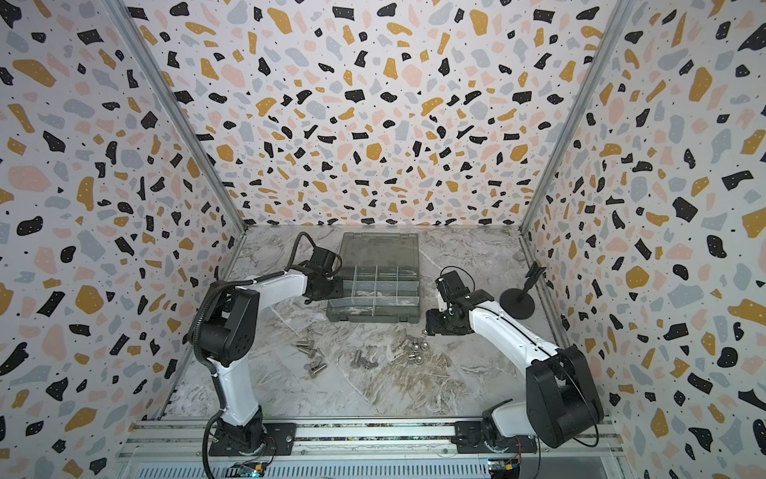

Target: Sort the screws and nuts into containers

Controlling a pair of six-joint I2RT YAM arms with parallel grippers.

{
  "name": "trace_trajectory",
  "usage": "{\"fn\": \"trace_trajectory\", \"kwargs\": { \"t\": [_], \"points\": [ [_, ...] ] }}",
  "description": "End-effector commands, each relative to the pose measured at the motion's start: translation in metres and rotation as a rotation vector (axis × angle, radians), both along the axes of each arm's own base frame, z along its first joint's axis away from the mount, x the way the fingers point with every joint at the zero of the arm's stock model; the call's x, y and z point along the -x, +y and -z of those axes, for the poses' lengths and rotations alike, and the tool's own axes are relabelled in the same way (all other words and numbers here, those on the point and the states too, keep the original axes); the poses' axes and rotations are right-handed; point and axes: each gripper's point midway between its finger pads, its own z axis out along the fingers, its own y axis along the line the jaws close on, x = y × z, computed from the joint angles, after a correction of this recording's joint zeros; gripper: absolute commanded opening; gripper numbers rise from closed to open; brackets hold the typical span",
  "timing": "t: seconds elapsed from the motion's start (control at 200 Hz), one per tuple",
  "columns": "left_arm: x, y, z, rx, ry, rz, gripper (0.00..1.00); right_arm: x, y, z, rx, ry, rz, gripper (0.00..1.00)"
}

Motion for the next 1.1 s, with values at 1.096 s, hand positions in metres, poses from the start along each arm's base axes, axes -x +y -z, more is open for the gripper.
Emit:
{"fn": "trace_trajectory", "kwargs": {
  "t": [1.096],
  "points": [
    [0.026,0.011,-0.185,-0.03,-0.372,0.085,0.99,-0.021,0.021,0.042,0.071,0.068,-0.048,0.53]
  ]
}}
